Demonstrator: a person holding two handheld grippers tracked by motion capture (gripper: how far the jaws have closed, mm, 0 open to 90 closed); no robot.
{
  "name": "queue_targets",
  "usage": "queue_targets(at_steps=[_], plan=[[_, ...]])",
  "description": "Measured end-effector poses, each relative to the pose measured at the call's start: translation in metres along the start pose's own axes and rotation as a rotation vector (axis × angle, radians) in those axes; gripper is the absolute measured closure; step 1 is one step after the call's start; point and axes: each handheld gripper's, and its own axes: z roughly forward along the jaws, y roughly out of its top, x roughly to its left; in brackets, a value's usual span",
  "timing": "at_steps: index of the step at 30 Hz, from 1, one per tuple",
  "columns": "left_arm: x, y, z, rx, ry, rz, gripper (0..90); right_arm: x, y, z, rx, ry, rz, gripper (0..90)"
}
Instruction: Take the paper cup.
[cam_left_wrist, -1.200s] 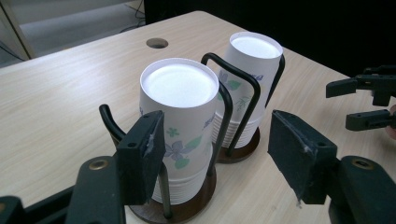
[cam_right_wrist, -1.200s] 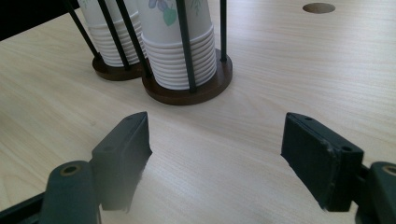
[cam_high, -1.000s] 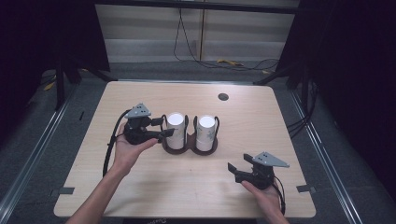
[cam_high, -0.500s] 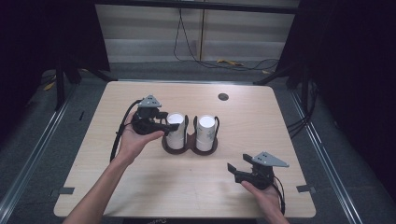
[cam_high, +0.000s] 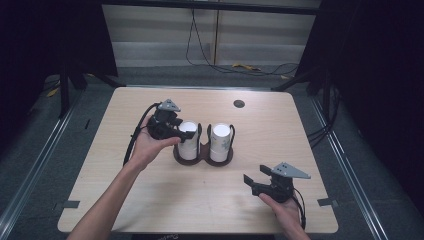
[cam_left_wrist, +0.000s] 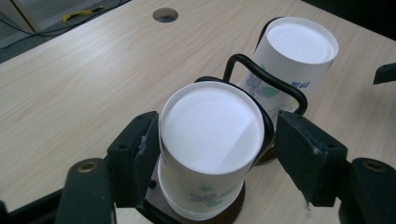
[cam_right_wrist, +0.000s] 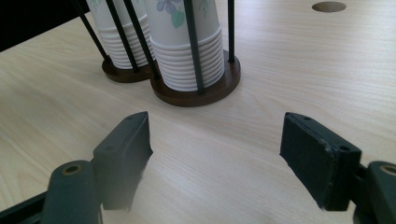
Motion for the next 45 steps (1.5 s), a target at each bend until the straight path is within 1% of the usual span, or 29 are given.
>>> queue_targets(at_steps=[3,8,10,11,14,16,17,20,21,23,25,27,28,29,30,35,36,37,38,41,43,44,45], plan=[[0.002,0.001,0.002,-0.002,-0.001,-0.009,32.1,0.000,0.000,0.000,-0.001,0.001,0.002,24.5],[0.004,0.005,0.006,0.035,-0.009,-0.013,32.0,0.001,0.000,0.000,0.000,0.001,-0.001,24.5],[0.003,0.005,0.008,0.050,-0.006,-0.013,31.7,0.001,0.000,0.000,0.003,0.005,0.000,24.5],[0.003,0.005,0.009,0.053,0.003,-0.011,31.7,0.001,0.000,0.000,0.003,0.005,0.000,24.5],[0.005,0.005,0.012,0.056,-0.006,-0.025,33.3,0.001,0.000,0.000,0.006,0.008,-0.001,24.5],[0.006,0.005,0.013,0.068,-0.010,-0.029,33.3,0.001,0.000,0.000,0.007,0.008,-0.001,24.5],[0.007,0.005,0.014,0.063,-0.014,-0.033,33.4,0.001,0.000,0.000,0.007,0.010,-0.001,24.5],[0.006,0.006,0.017,0.066,-0.014,-0.046,33.3,0.001,0.000,0.001,0.009,0.011,0.001,24.5],[0.006,0.006,0.017,0.076,-0.011,-0.037,33.1,0.001,0.000,0.001,0.008,0.011,-0.003,24.5],[0.007,0.006,0.018,0.090,-0.011,-0.037,33.0,0.001,0.000,0.001,0.008,0.011,-0.003,24.5],[0.006,0.006,0.019,0.084,-0.011,-0.043,32.8,0.001,0.000,0.001,0.009,0.011,-0.002,24.5],[0.007,0.005,0.019,0.093,-0.021,-0.039,32.4,0.001,0.000,0.001,0.009,0.012,-0.002,24.5],[0.008,0.005,0.018,0.103,-0.024,-0.040,32.3,0.001,0.000,0.001,0.009,0.012,-0.003,24.5],[0.009,0.004,0.019,0.102,-0.021,-0.043,32.4,0.001,0.000,0.001,0.009,0.012,-0.003,24.5],[0.009,0.004,0.020,0.111,-0.019,-0.032,32.5,0.001,-0.001,0.001,0.010,0.014,-0.003,24.6],[0.007,0.004,0.021,0.109,-0.015,-0.031,32.3,0.002,0.000,0.001,0.014,0.016,-0.003,24.6],[0.006,0.005,0.023,0.121,-0.011,-0.023,31.8,0.002,0.000,0.001,0.014,0.014,-0.004,24.5],[0.006,0.005,0.023,0.121,-0.011,-0.023,31.6,0.002,0.000,0.002,0.011,0.013,-0.004,24.5],[0.006,0.004,0.024,0.115,-0.008,-0.030,31.3,0.002,0.000,0.002,0.014,0.013,-0.004,24.6],[0.007,0.004,0.024,0.119,-0.007,-0.036,31.7,0.002,0.000,0.002,0.016,0.014,-0.003,24.6],[0.006,0.004,0.025,0.118,-0.006,-0.028,32.5,0.002,0.000,0.002,0.018,0.016,-0.004,24.6],[0.005,0.005,0.024,0.118,0.004,-0.014,32.8,0.002,0.000,0.002,0.018,0.016,-0.005,24.6],[0.005,0.005,0.024,0.118,0.004,-0.014,33.0,0.002,0.000,0.002,0.018,0.016,-0.005,24.6]])
